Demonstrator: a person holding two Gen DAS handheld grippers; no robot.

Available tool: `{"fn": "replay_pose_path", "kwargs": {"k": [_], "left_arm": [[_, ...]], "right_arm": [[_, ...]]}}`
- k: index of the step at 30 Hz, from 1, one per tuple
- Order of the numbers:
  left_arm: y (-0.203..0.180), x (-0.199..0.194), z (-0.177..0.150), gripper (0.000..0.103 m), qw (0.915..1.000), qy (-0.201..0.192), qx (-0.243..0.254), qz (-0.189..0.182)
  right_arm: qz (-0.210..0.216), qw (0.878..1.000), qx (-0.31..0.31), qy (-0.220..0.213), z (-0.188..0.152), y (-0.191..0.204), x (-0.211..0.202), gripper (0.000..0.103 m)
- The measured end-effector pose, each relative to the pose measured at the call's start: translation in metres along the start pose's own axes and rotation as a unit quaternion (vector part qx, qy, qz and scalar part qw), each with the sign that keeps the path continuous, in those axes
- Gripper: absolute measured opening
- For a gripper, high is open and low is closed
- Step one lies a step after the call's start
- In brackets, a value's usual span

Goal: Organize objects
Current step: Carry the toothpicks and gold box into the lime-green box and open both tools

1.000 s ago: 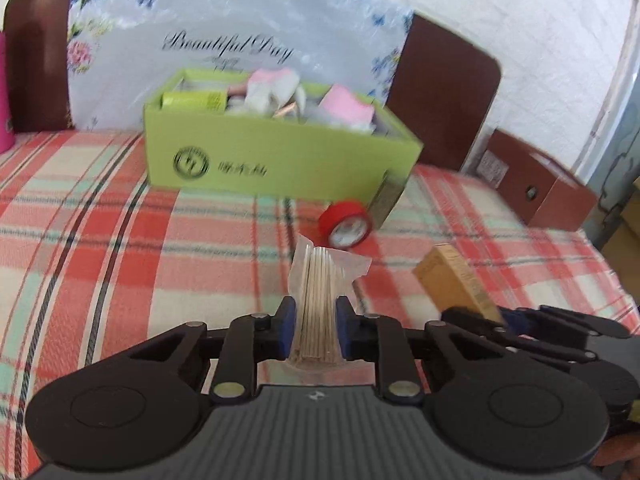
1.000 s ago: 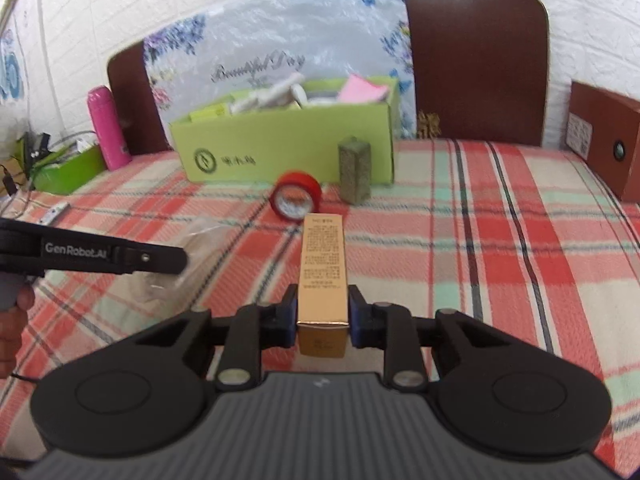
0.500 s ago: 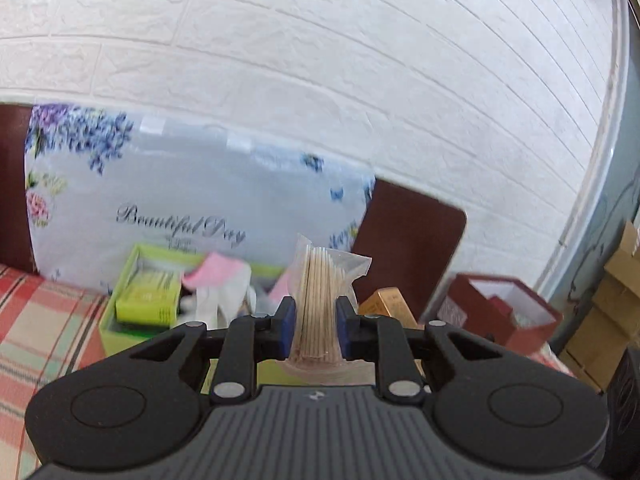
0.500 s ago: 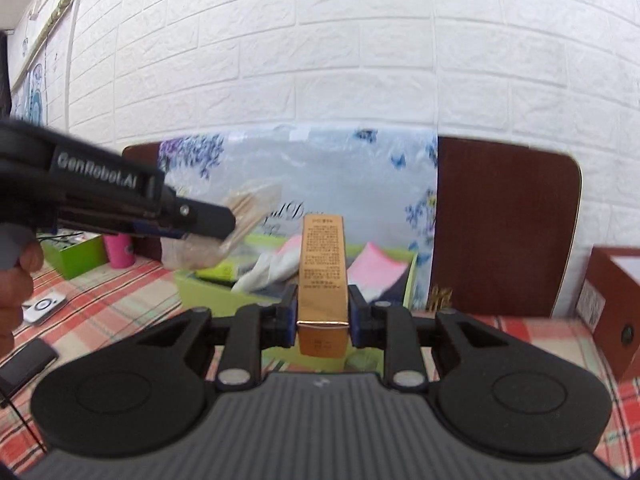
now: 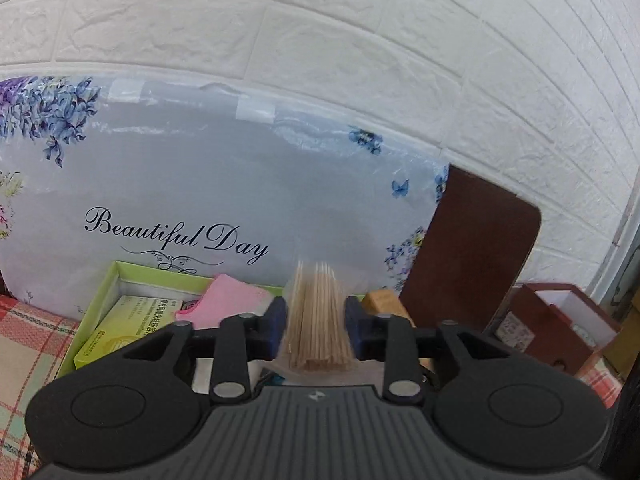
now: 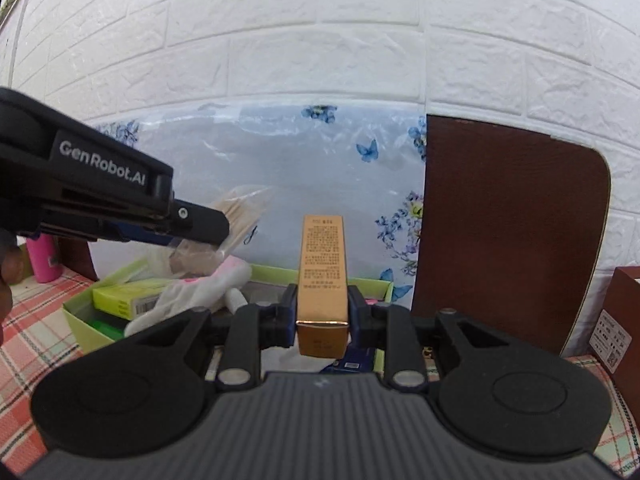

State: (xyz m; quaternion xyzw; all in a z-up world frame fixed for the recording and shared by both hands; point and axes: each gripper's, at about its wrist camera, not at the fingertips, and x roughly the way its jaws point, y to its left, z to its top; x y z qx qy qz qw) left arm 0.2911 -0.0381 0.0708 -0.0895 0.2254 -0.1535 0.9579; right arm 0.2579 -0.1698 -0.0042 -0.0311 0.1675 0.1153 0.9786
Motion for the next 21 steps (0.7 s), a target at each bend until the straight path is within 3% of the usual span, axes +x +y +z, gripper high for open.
{"fn": "replay_pose_path", "kwargs": {"k": [1, 2, 3, 9, 11, 13, 16, 21], "left_arm": [[0.001, 0.001, -0.005, 0.065, 0.9999, 0.0, 0.005, 0.014], [0.003, -0.001, -0.011, 0.066, 0.9998, -0.007, 0.01, 0.018], [0.005, -0.004, -0.015, 0.066, 0.9997, -0.012, 0.014, 0.015], [0.01, -0.018, -0.019, 0.067, 0.9997, -0.002, -0.003, 0.024], [0.005, -0.026, -0.016, 0.068, 0.9996, 0.008, -0.004, 0.029], [-0.003, -0.035, -0.014, 0.069, 0.9994, 0.014, -0.006, 0.031], [-0.015, -0.057, -0.015, 0.07, 0.999, 0.02, -0.011, 0.039], [-0.029, -0.084, -0.026, 0.071, 0.9975, 0.032, 0.001, 0.063]], "right_arm": [[0.0, 1.0, -0.009, 0.006, -0.006, 0.002, 0.007, 0.036], [-0.004, 1.0, -0.019, 0.017, -0.011, 0.003, 0.011, 0.054], [-0.012, 0.999, -0.027, 0.02, -0.017, 0.006, 0.011, 0.06], [-0.032, 0.999, -0.04, 0.004, -0.035, 0.014, -0.008, 0.071], [-0.034, 0.999, -0.032, 0.005, -0.034, 0.013, -0.013, 0.084], [-0.037, 0.999, -0.027, 0.006, -0.028, 0.012, -0.023, 0.087], [-0.04, 0.999, -0.021, -0.007, -0.02, 0.011, -0.045, 0.103], [-0.042, 0.999, -0.017, -0.021, -0.014, 0.012, -0.085, 0.103]]}}
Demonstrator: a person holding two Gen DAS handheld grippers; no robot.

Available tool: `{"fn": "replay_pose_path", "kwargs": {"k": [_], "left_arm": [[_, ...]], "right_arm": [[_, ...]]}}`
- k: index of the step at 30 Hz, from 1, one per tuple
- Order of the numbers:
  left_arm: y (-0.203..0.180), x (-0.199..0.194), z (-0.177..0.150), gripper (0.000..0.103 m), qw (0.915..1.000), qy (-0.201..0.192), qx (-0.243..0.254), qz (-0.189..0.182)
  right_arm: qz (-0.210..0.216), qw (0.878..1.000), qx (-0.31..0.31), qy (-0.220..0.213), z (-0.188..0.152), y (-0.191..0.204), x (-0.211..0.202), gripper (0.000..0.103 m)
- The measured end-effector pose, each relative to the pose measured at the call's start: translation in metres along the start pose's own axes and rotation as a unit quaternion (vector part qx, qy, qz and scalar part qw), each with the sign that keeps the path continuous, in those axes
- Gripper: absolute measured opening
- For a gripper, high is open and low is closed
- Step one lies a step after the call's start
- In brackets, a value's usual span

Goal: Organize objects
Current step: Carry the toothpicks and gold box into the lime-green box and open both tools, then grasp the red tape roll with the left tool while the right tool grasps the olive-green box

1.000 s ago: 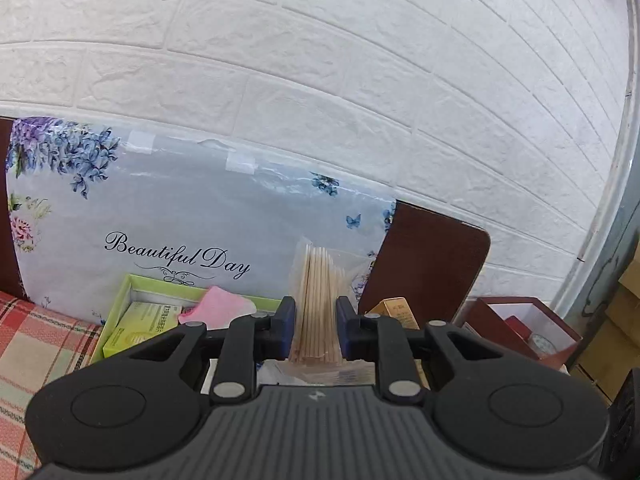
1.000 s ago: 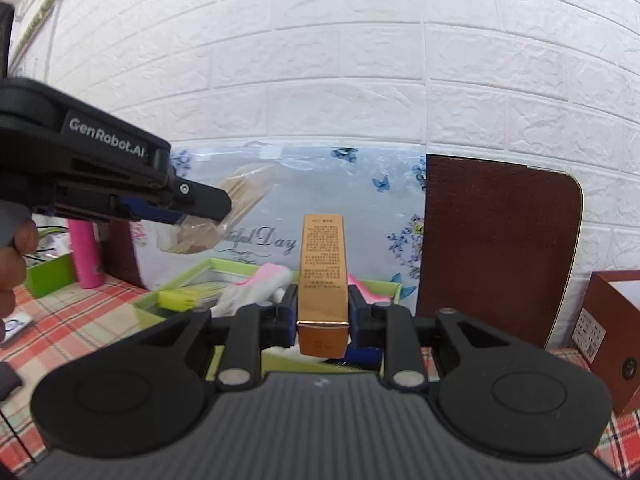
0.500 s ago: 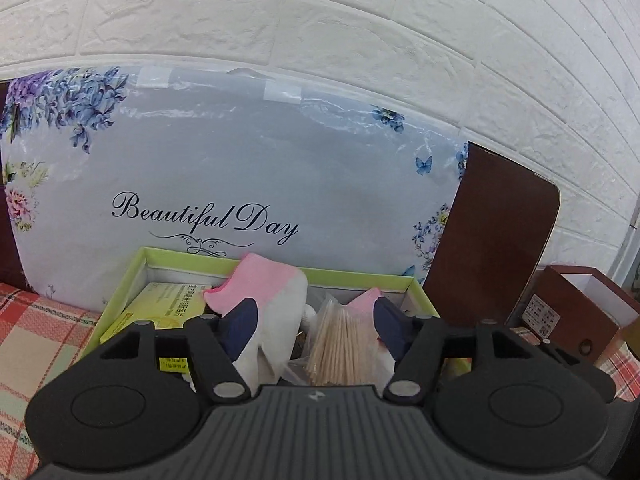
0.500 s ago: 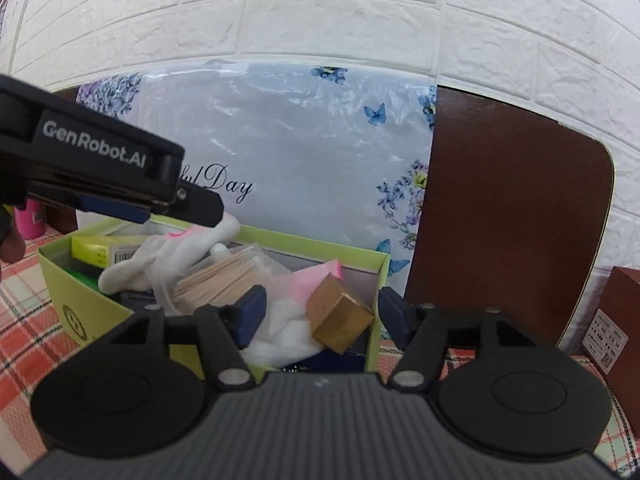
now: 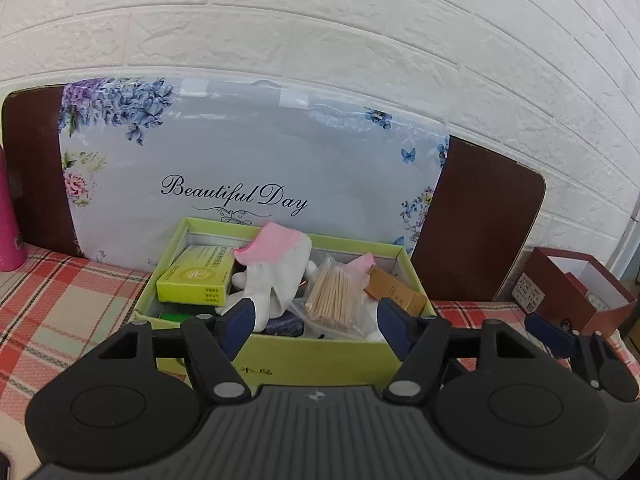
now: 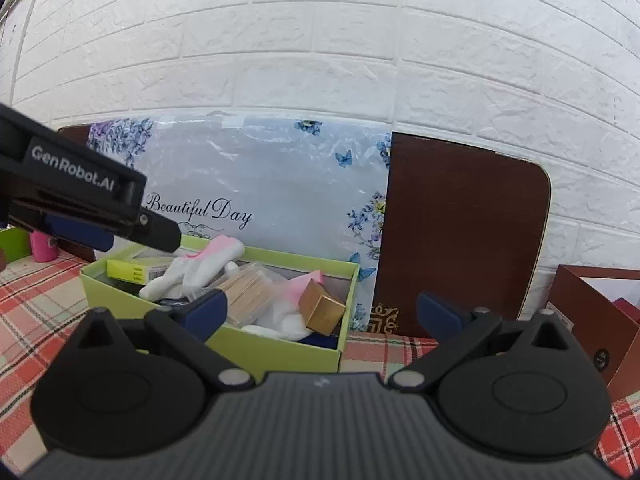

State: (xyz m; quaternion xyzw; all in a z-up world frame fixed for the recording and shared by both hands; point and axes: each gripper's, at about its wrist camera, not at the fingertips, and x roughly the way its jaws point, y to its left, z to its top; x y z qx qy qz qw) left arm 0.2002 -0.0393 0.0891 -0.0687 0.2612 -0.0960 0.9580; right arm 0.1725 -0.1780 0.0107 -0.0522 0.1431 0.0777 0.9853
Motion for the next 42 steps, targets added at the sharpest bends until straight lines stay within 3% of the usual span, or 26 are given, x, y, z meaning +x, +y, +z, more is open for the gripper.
{"fn": "replay_pose_path", "kwargs": {"k": [16, 26, 30, 33, 37, 42], "left_arm": [[0.019, -0.024, -0.055, 0.071, 0.9971, 0.067, -0.034, 0.011], [-0.004, 0.028, -0.06, 0.071, 0.9939, 0.099, -0.041, -0.026], [-0.013, 0.06, -0.058, 0.071, 0.9935, 0.108, -0.035, -0.006], [-0.008, 0.078, -0.067, 0.065, 0.9907, 0.132, -0.033, -0.001], [0.007, 0.06, -0.086, 0.065, 0.9907, 0.123, -0.051, -0.026], [0.017, 0.028, -0.113, 0.066, 0.9912, 0.126, -0.038, -0.005]], "right_arm": [[-0.004, 0.998, 0.029, 0.049, -0.036, -0.003, -0.072, 0.103], [-0.023, 0.994, 0.052, 0.098, -0.072, -0.016, -0.087, 0.103], [-0.036, 0.992, 0.065, 0.105, -0.079, -0.028, -0.091, 0.103], [-0.041, 0.991, 0.074, 0.107, -0.082, -0.035, -0.093, 0.103], [-0.04, 0.989, 0.083, 0.113, -0.086, -0.042, -0.09, 0.103], [-0.026, 0.99, 0.076, 0.119, -0.086, -0.037, -0.074, 0.103]]}}
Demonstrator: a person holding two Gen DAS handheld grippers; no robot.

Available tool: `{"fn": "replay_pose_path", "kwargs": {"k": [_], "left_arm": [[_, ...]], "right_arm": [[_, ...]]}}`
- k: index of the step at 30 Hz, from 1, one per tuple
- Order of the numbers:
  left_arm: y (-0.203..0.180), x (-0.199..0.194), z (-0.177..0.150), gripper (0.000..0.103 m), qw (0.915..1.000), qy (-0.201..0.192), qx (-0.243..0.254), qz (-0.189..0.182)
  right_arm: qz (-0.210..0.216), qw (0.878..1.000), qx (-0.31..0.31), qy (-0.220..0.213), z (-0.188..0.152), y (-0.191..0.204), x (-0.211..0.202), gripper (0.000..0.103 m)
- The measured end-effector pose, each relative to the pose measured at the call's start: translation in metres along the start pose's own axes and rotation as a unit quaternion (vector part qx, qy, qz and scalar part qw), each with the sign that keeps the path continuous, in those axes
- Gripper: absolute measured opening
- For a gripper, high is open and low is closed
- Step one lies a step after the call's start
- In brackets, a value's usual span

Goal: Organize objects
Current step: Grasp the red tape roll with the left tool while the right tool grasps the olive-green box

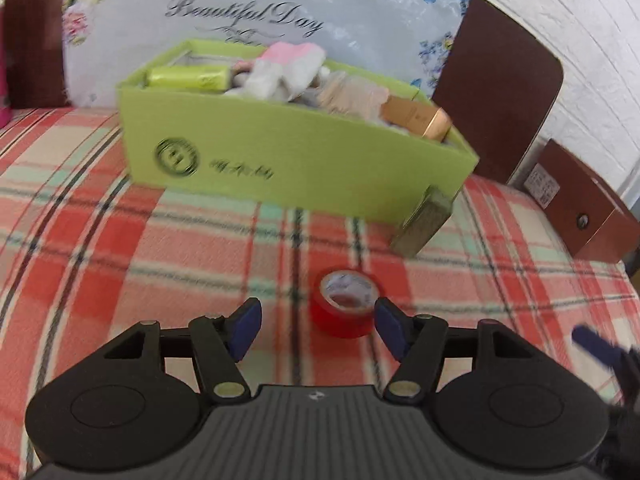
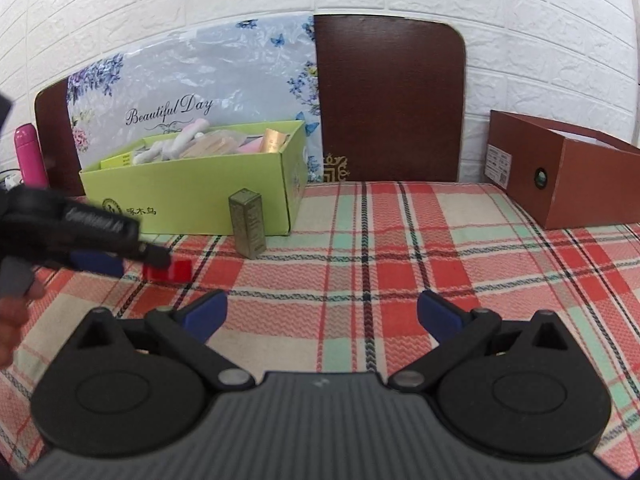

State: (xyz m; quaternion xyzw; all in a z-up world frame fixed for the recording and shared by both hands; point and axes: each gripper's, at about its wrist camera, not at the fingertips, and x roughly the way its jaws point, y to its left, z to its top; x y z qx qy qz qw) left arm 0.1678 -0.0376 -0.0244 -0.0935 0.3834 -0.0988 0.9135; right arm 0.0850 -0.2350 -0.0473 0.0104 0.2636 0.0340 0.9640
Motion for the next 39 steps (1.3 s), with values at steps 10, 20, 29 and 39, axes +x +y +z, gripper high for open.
{"fn": "replay_pose_path", "kwargs": {"k": [10, 20, 29, 39], "left_arm": [[0.024, -0.027, -0.012, 0.066, 0.9996, -0.017, -0.021, 0.006], [0.026, -0.022, -0.011, 0.066, 0.9997, -0.012, -0.02, -0.001], [-0.012, 0.006, -0.002, 0.068, 0.9994, -0.007, 0.027, -0.021], [-0.014, 0.021, 0.006, 0.051, 0.9982, -0.001, 0.049, -0.035]], "right_arm": [[0.034, 0.998, -0.056, -0.01, 0.04, 0.035, 0.059, 0.09], [0.051, 0.996, -0.077, -0.005, 0.058, 0.049, 0.092, 0.029], [0.074, 0.995, -0.04, 0.048, 0.003, 0.007, 0.037, 0.044], [0.086, 0.991, -0.086, 0.052, 0.008, 0.024, 0.064, 0.024]]}}
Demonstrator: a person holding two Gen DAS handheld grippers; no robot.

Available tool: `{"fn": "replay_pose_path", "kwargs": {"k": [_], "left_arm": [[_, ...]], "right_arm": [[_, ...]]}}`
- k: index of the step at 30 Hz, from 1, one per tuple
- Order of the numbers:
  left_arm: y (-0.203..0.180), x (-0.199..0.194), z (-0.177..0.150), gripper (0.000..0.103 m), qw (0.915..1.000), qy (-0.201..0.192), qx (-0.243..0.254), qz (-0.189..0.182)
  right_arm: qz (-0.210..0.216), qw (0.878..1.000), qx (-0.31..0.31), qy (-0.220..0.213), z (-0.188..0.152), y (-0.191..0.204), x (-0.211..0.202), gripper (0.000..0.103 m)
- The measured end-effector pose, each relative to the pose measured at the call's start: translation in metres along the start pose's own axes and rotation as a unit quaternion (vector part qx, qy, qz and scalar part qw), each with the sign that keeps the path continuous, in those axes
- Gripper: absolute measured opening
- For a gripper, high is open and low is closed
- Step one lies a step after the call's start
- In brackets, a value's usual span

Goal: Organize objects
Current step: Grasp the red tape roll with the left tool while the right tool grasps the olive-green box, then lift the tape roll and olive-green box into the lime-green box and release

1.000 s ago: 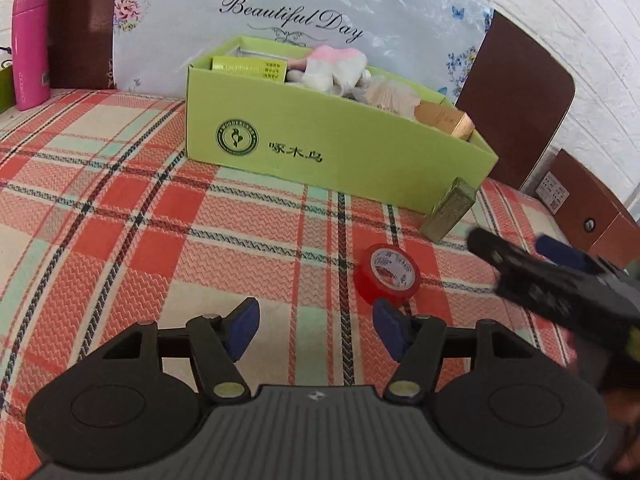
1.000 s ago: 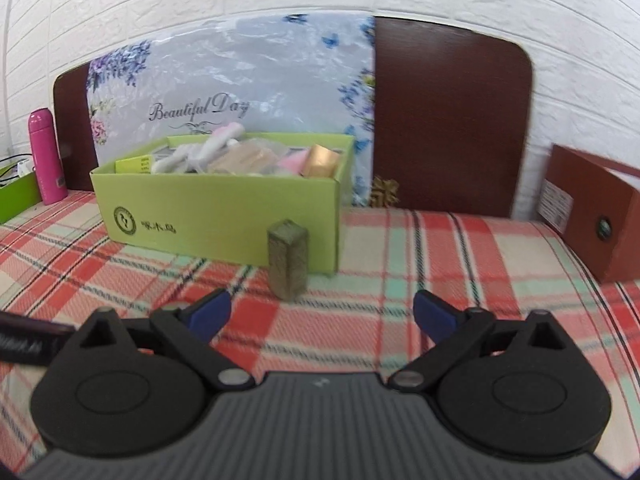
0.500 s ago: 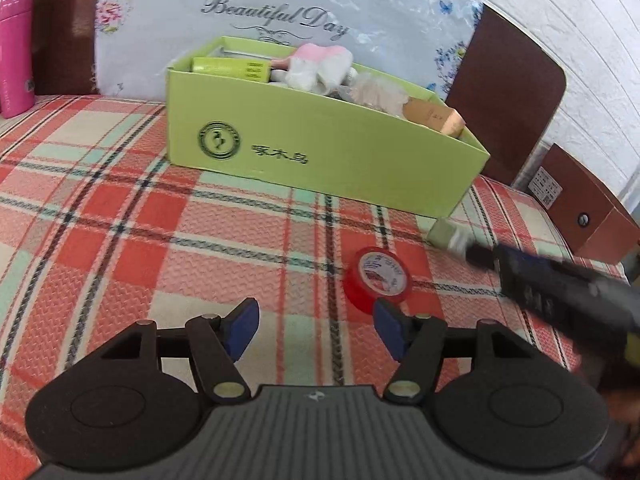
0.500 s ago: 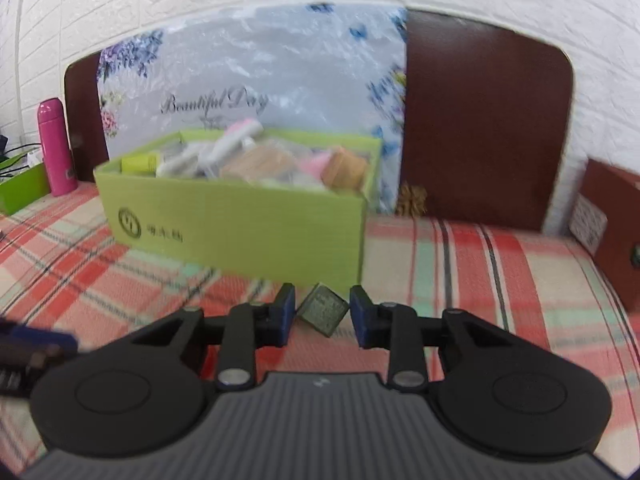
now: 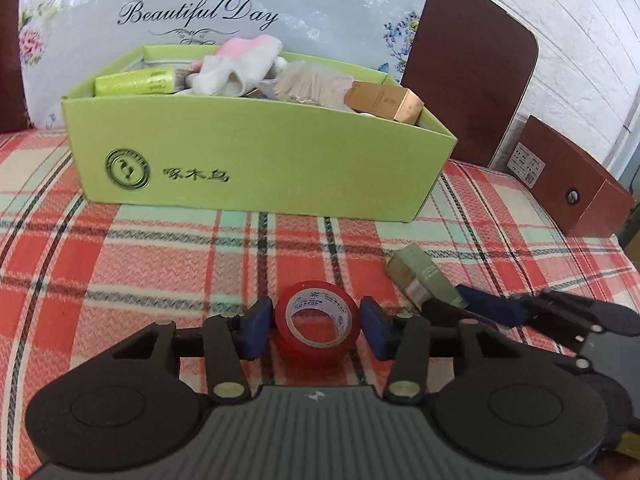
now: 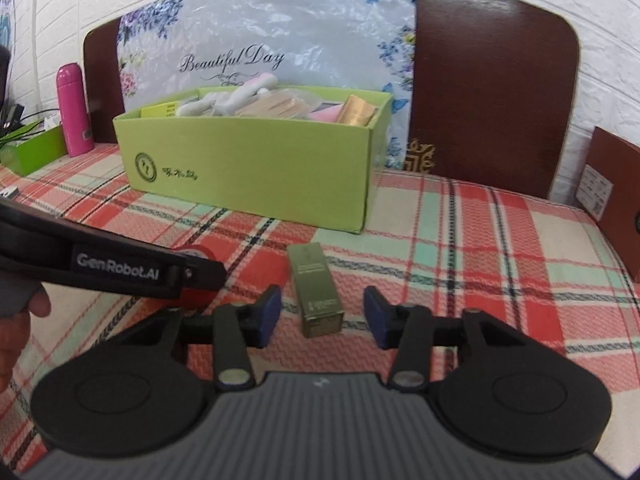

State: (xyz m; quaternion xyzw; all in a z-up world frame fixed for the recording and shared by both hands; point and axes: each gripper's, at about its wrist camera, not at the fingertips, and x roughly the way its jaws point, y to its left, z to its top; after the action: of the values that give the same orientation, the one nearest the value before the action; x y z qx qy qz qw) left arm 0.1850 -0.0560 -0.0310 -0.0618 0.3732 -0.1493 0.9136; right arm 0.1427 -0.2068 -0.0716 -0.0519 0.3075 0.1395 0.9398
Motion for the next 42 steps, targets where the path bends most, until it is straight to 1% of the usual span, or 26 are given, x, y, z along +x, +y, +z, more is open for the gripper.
{"fn": "replay_pose_path", "kwargs": {"k": [1, 3, 5, 7, 9, 10, 11, 13, 16, 19, 21, 22, 23, 24, 28, 31, 33, 38, 42], "left_arm": [[0.002, -0.005, -0.002, 0.051, 1.0, 0.002, 0.002, 0.0], [0.006, -0.016, -0.009, 0.051, 0.9999, 0.009, 0.008, -0.001], [0.013, -0.028, -0.02, 0.051, 0.9999, 0.013, 0.01, 0.0], [0.02, -0.038, -0.029, 0.052, 0.9999, 0.01, 0.004, 0.009], [0.023, -0.042, -0.035, 0.06, 0.9997, 0.002, 0.002, 0.026], [0.021, -0.041, -0.037, 0.066, 0.9993, -0.001, 0.013, 0.036], [0.019, -0.04, -0.038, 0.067, 0.9988, -0.003, 0.026, 0.041], [0.018, -0.038, -0.039, 0.067, 0.9984, -0.002, 0.035, 0.045], [0.018, -0.036, -0.037, 0.061, 0.9986, -0.002, 0.036, 0.038], [0.018, -0.032, -0.034, 0.061, 0.9986, -0.005, 0.032, 0.043], [0.016, -0.031, -0.035, 0.061, 0.9982, -0.007, 0.038, 0.046], [0.016, -0.031, -0.035, 0.055, 0.9981, -0.008, 0.042, 0.044], [0.015, -0.032, -0.036, 0.049, 0.9984, -0.008, 0.043, 0.037], [0.016, -0.033, -0.036, 0.049, 0.9984, -0.007, 0.042, 0.036], [0.016, -0.041, -0.032, 0.049, 0.999, -0.009, 0.033, 0.03], [0.013, -0.052, -0.02, 0.049, 0.999, -0.027, 0.031, 0.019], [0.011, -0.061, -0.006, 0.049, 0.9987, -0.045, 0.026, 0.006], [0.004, -0.08, 0.039, 0.049, 0.9947, -0.101, 0.009, -0.017], [-0.003, -0.089, 0.077, 0.049, 0.989, -0.146, 0.004, -0.024]], "right_arm": [[0.004, 1.0, 0.001, 0.009, -0.001, 0.002, 0.001, 0.022], [0.008, 1.0, 0.009, 0.015, -0.005, 0.006, -0.005, 0.022], [0.029, 0.999, 0.019, 0.024, -0.01, 0.009, -0.017, 0.022], [0.059, 0.998, 0.028, 0.026, -0.018, 0.013, -0.031, 0.022], [0.068, 0.997, 0.022, 0.029, -0.026, 0.023, -0.038, 0.023], [0.066, 0.997, 0.016, 0.03, -0.029, 0.028, -0.04, 0.025], [0.064, 0.997, 0.01, 0.032, -0.031, 0.031, -0.039, 0.028], [0.057, 0.998, 0.003, 0.034, -0.031, 0.037, -0.036, 0.029], [0.053, 0.998, 0.004, 0.029, -0.028, 0.037, -0.035, 0.029], [0.044, 0.999, 0.007, 0.03, -0.026, 0.036, -0.029, 0.029], [0.043, 0.999, 0.011, 0.03, -0.026, 0.035, -0.025, 0.029], [0.042, 0.999, 0.011, 0.029, -0.026, 0.036, -0.024, 0.029], [0.043, 0.999, 0.01, 0.029, -0.026, 0.036, -0.024, 0.027], [0.046, 0.998, 0.009, 0.029, -0.027, 0.036, -0.024, 0.023], [0.058, 0.998, 0.011, 0.031, -0.027, 0.035, -0.027, 0.022], [0.065, 0.998, 0.013, 0.019, -0.02, 0.034, -0.034, 0.022], [0.066, 0.998, 0.012, 0.001, -0.01, 0.031, -0.04, 0.022], [0.055, 0.996, 0.006, -0.064, 0.029, 0.019, -0.053, 0.022], [0.036, 0.992, -0.003, -0.118, 0.068, 0.006, -0.053, 0.022]]}}
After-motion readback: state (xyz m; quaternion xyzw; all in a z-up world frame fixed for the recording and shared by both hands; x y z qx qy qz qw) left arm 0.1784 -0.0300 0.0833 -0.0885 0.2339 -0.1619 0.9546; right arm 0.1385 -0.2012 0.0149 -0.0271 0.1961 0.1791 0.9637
